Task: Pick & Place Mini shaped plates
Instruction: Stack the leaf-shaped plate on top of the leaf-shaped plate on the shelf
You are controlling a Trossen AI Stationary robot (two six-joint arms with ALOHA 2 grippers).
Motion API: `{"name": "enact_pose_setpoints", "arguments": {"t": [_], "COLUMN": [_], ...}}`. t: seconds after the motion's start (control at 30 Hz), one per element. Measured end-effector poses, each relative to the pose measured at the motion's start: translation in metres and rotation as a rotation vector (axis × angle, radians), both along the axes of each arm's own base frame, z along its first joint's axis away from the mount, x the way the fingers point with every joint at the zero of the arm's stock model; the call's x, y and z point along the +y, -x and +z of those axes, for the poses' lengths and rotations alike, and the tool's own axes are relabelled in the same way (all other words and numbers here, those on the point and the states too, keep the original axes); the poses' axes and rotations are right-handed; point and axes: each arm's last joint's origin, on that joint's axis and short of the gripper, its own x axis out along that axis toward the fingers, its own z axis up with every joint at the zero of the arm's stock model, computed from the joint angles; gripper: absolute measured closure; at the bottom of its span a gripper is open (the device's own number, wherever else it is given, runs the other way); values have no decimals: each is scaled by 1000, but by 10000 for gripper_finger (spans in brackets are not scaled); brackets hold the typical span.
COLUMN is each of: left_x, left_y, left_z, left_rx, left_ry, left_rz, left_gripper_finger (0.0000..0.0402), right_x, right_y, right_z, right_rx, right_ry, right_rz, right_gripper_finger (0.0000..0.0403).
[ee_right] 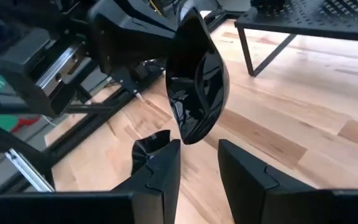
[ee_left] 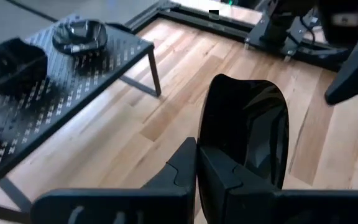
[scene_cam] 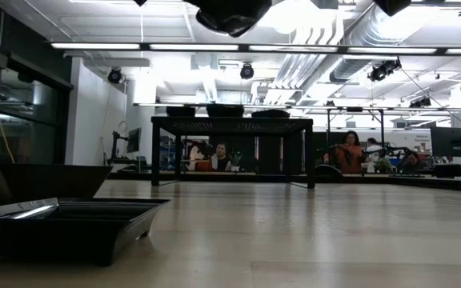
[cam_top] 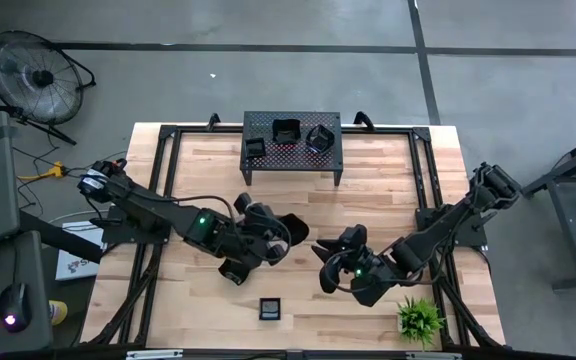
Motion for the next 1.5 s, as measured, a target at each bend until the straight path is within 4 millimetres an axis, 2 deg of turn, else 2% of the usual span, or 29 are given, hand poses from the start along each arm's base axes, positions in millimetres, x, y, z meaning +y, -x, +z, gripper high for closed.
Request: {"name": "enact_pose_setpoints", "arguments": {"t": [0.27,0.5,0.67,1.1,1.5], "left_x": [-2,-2,-2,-2,-2], "left_y": [-5,-5,-4,-5,-5], "left_z": [7,7,7,7,7], "left_rx": [-50,-48,-50,-44,-34], "left_ry": [-65,-69,-74,-79,-95], "left_rz": [-16,-15,-8,-15,-27], "left_gripper_finger": [397,397,397,397,397], "right_x": [19,39,44,40,29], "right_y": [-10,-23,-30,-32,-32], "right_z": [-17,-32,-46,-52,-73], "right_rx": [-97,-206,-211,-149,-168], "right_ry": [-16,126,129,270,145], "right_rz": [-64,-163,-175,-208,-187], "right_gripper_finger": [300,300,300,299,299]}}
